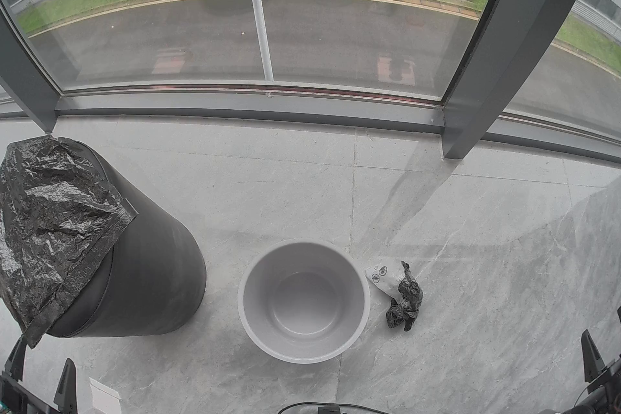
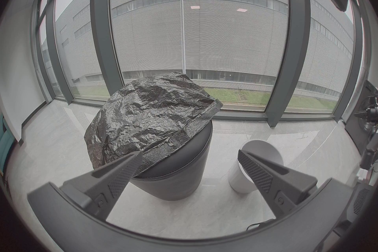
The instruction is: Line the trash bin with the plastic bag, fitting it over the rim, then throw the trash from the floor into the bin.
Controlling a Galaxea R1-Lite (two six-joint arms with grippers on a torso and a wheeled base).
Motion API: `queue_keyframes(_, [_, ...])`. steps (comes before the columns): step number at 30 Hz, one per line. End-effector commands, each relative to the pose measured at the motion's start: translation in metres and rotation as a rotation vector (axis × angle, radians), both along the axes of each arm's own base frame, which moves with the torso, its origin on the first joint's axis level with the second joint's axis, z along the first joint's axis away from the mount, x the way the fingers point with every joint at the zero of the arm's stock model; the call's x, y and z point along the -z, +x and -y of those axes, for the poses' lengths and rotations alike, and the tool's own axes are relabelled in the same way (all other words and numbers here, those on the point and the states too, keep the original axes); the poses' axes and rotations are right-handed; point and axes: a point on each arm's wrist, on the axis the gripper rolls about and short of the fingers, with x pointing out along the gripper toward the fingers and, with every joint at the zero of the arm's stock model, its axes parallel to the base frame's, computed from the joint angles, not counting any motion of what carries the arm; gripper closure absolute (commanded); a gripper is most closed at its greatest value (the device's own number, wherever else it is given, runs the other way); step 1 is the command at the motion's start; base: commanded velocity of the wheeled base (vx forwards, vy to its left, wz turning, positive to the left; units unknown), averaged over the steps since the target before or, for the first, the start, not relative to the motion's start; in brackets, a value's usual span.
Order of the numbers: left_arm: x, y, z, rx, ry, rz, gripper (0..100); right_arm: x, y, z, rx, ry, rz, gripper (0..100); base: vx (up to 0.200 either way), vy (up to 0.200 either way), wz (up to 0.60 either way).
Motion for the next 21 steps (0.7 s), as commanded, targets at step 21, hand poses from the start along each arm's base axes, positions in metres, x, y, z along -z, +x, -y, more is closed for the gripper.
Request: queue_keyframes(21, [-0.109, 0.059, 0.007, 0.261, 0.491, -0.143, 0, -0.153, 0.100, -0.019, -0.359, 0.100, 0.051, 0, 0.000, 0.000, 0.00])
